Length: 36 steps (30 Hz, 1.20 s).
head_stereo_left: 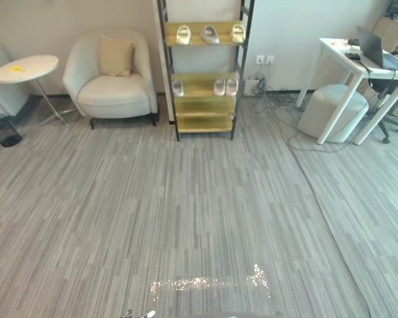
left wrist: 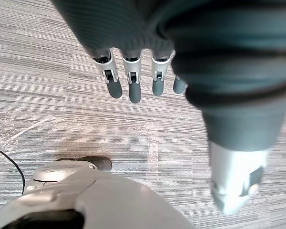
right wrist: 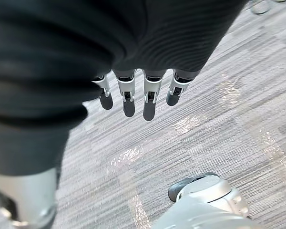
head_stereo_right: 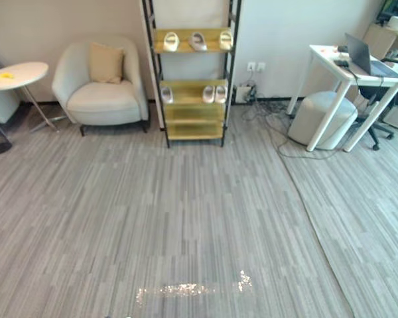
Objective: Organize the slippers on the shoe rack
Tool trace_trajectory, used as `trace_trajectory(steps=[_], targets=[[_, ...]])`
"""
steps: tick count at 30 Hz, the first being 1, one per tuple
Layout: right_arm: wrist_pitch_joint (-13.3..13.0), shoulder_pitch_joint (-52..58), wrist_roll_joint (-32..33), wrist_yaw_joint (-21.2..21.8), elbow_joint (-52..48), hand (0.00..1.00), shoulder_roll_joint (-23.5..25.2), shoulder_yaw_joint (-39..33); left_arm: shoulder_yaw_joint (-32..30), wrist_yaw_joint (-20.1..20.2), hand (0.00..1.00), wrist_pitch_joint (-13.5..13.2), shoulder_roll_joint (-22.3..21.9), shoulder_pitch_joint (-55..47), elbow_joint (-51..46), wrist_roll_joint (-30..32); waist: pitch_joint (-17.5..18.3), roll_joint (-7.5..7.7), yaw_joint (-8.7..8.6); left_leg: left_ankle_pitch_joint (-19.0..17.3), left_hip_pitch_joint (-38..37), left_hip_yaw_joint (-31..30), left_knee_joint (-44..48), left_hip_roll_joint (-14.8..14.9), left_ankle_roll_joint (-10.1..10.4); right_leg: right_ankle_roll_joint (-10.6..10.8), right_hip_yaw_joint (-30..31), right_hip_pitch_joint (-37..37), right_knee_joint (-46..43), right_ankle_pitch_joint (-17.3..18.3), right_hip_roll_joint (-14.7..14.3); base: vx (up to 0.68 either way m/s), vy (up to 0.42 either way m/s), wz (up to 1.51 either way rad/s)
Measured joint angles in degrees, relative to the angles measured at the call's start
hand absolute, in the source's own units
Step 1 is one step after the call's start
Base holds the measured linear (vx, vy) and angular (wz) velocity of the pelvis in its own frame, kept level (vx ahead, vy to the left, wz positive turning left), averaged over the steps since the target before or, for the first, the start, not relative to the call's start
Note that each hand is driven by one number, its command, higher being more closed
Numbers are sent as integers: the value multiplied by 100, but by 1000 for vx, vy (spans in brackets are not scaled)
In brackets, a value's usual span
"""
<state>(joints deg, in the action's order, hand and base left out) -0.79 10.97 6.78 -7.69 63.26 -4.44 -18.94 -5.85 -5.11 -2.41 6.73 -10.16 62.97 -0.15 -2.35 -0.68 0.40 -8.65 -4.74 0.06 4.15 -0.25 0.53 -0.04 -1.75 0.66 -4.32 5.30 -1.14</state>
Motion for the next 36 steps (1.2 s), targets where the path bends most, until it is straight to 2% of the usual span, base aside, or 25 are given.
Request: trace_trajectory(steps=[3, 15, 22, 34, 36], targets=[[-7, -172, -9, 0, 127, 0, 14, -112, 1, 10, 0, -7, 34, 96, 89, 6, -70, 42, 10, 1, -81, -225, -17, -39, -2, -18, 8, 234, 253, -73, 17, 111, 16, -1], [-22, -483, -218, 28, 149, 0, -5, -86, 19, 30, 0, -102, 47, 364, 191, 10, -286, 40, 21, 47, -130, -323, -129, -84, -72, 3, -22, 337, 480, -226, 51, -5, 5, 2], [-21, -490, -221, 27, 147, 0, -23, 1, 30, 28, 0, -101, 47, 373, 206, 10, -288, 39, 14, 240, -148, -380, -363, -65, -43, 27, -52, 335, 650, -397, 44, -59, -10, 2], [-20, -486, -220, 23, 116, 0, -19, 7, 24, 25, 0, -99, 39, 371, 194, 11, -287, 38, 9, 279, -168, -402, -422, -9, 3, 23, -85, 328, 647, -391, -1, -5, -3, 0], [-20, -482, -217, 19, 85, 0, -13, 19, 1, 14, 0, -95, 27, 371, 170, 9, -291, 35, 5, 261, -165, -384, -406, 37, 29, 1, -85, 277, 506, -296, -3, 0, 0, 0]])
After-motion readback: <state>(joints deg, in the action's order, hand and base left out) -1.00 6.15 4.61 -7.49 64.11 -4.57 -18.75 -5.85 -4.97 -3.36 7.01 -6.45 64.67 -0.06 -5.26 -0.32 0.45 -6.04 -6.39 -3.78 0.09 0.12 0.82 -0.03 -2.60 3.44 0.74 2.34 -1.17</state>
